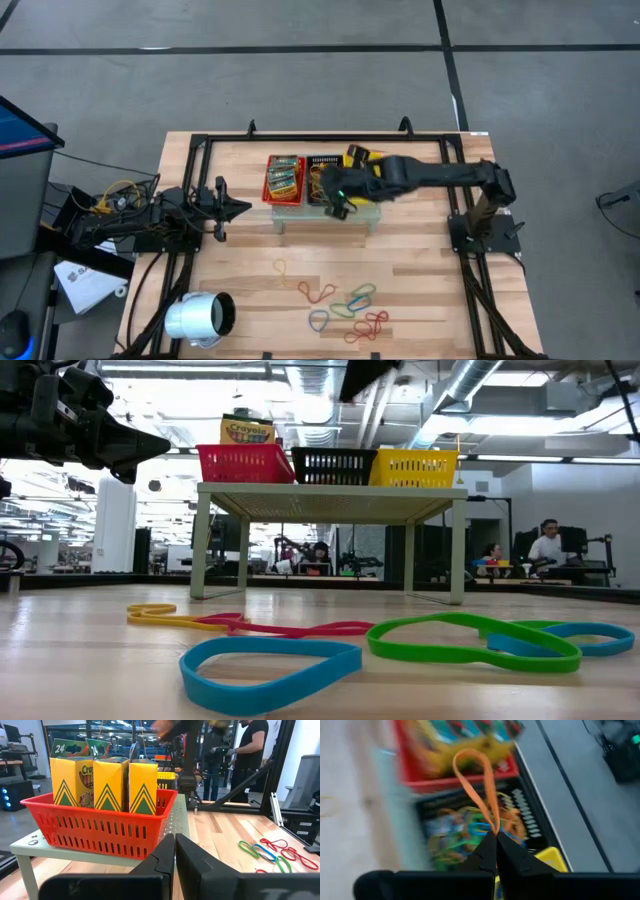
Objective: Pick & Place Office Desk Supplies
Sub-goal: Put the orange rubber band into the black bin on the shelf
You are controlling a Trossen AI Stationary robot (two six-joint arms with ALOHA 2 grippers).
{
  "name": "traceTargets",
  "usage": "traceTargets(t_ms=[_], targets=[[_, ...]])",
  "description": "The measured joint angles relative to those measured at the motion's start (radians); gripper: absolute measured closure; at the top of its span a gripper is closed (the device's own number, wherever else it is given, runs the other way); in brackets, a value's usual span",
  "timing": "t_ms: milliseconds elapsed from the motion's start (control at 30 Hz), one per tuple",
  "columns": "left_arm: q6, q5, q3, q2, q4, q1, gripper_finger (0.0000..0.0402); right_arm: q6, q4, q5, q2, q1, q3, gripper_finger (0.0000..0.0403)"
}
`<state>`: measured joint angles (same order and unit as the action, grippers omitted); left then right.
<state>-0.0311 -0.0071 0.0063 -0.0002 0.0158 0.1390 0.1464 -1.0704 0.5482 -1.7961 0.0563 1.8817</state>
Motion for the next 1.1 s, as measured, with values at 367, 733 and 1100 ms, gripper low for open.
traceTargets(t_ms=[367,733,1100], targets=[[0.0,0.0,0.0,0.0,0.0,0.0,0.0394,-0.023,-0.072,-0.031,-0.092,-0.146,-0.002,0.0392],[0.0,0.0,0.0,0.0,0.0,0.0,0.0394,-0.026,-0.101,-0.034,-0.084,-0.147,-0.001,0.0306],[0.0,0.0,0.0,0.0,0.0,0.0,0.0394,-0.048,-0.104,-0.194,-0.085,-0.145,-0.001,0.0256]])
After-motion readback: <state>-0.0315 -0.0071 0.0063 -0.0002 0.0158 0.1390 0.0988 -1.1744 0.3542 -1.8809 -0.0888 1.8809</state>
